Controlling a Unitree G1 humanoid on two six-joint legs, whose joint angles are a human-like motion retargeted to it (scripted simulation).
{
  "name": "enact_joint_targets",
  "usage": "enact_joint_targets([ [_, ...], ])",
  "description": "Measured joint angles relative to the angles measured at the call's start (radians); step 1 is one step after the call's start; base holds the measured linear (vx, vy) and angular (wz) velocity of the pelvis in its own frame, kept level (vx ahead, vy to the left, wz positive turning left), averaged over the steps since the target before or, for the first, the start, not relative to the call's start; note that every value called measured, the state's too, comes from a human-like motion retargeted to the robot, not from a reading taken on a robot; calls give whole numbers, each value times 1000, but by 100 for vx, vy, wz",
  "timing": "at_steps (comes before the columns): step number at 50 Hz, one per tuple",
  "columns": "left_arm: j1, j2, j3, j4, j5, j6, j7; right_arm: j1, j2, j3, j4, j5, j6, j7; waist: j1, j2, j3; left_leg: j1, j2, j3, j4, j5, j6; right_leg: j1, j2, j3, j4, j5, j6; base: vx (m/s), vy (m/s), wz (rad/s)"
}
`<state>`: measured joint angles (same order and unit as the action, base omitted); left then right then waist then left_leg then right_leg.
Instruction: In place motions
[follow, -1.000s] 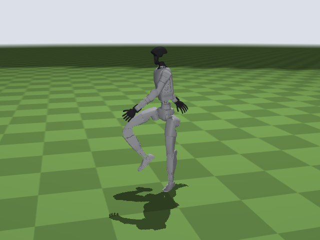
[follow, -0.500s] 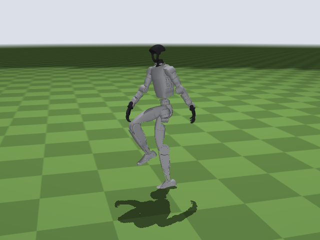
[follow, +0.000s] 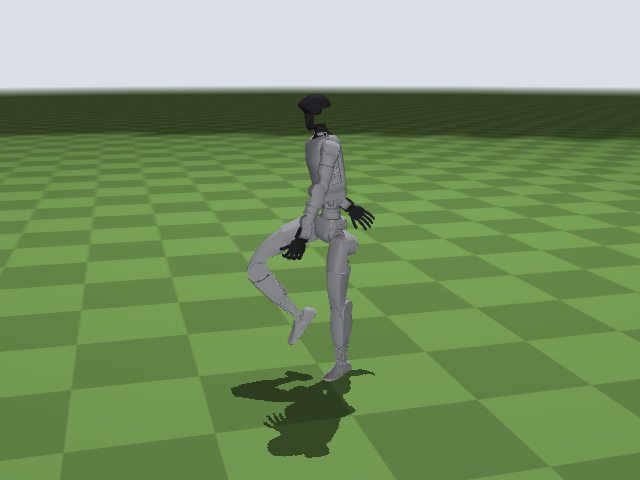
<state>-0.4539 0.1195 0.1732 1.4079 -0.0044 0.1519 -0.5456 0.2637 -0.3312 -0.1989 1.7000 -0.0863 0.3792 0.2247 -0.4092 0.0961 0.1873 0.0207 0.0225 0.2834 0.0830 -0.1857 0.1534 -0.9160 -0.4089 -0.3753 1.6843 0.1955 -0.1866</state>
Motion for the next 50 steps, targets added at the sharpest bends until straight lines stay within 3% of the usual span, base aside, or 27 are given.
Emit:
enact_joint_targets([
  [3,-35,17,-69,-115,79,-20,81,24,3,-40,0,47,-48,-11,-53,14,15,-43,-2,-76,25,25,14,-130,-56,-13,73,-63,5,-4,17,55],
  [6,-13,22,-187,-189,124,-45,118,58,13,-45,0,41,-66,-11,1,15,-62,-56,-19,-79,15,13,10,-169,-78,-7,45,-84,9,22,-4,-23],
  [8,27,5,-259,-226,166,-63,121,53,28,-56,0,-19,-58,-16,81,9,-111,-50,-29,-64,4,1,-3,-119,-71,-1,-15,-82,17,20,-7,-92],
  [12,121,-17,-291,-195,193,-93,160,-74,67,-27,-10,-217,-85,34,185,-19,-142,-7,-20,25,-21,-23,-32,137,-1,-6,-254,-53,39,0,-9,-111],
  [15,197,-45,-223,-46,204,-75,156,-151,103,24,-134,-338,-160,114,211,-2,-170,8,14,64,-28,-36,-59,393,152,-6,-599,28,79,1,-6,-85],
  [18,273,-62,-107,156,248,-1,51,-210,126,92,-249,-390,-217,107,229,1,-224,27,17,105,-38,-59,-79,651,325,113,-1078,92,137,10,-10,-51],
  [20,323,-51,-67,261,255,45,-30,-254,128,126,-289,-416,-240,82,247,-15,-263,31,-11,106,-39,-76,-85,816,350,95,-1366,-133,196,15,-10,-26],
  [22,389,-21,-16,292,247,93,-60,-288,132,155,-313,-445,-259,77,280,-66,-299,54,-66,117,-59,-88,-95,904,338,10,-1548,-230,195,17,-13,-55],
  [24,457,9,46,292,223,143,-20,-306,141,162,-324,-470,-278,95,360,-117,-350,68,-102,171,-91,-92,-114,901,310,47,-1644,-150,255,20,-12,-139],
  [25,483,17,76,292,203,163,14,-310,144,152,-327,-479,-286,105,423,-127,-380,59,-101,212,-101,-93,-124,882,304,131,-1657,-133,289,9,-13,-148],
  [26,498,15,108,292,174,168,59,-312,140,132,-325,-475,-296,110,466,-134,-419,24,-93,224,-104,-91,-133,839,282,94,-1632,-146,304,3,-13,-101],
  [28,529,8,186,292,92,152,131,-320,132,118,-318,-455,-316,117,499,-144,-457,-14,-85,227,-109,-86,-145,753,280,95,-1595,-144,275,4,-14,-11],
  [31,554,-1,265,292,-73,110,118,-342,129,149,-320,-421,-322,141,452,-125,-396,6,-72,224,-108,-80,-142,778,313,110,-1604,-138,246,-4,-18,36],
  [35,536,-9,313,292,-141,145,62,-329,134,178,-325,-370,-326,155,330,-93,-314,28,-45,177,-90,-73,-141,863,322,35,-1631,-142,254,-11,-11,92],
  [39,521,-22,289,286,-25,118,70,-274,131,152,-193,-308,-352,157,326,-91,-344,18,-48,157,-93,-68,-149,874,327,7,-1648,-150,244,9,-2,36],
  [43,527,-33,201,241,84,78,62,-232,127,73,-12,-184,-317,180,378,-105,-373,13,-55,171,-102,-62,-158,857,322,21,-1641,-154,239,10,-3,-14],
  [50,488,-40,140,218,181,88,33,-160,129,61,0,-82,-283,109,346,-89,-371,10,-47,169,-102,-57,-166,863,331,14,-1650,-155,236,-2,-1,2],
])
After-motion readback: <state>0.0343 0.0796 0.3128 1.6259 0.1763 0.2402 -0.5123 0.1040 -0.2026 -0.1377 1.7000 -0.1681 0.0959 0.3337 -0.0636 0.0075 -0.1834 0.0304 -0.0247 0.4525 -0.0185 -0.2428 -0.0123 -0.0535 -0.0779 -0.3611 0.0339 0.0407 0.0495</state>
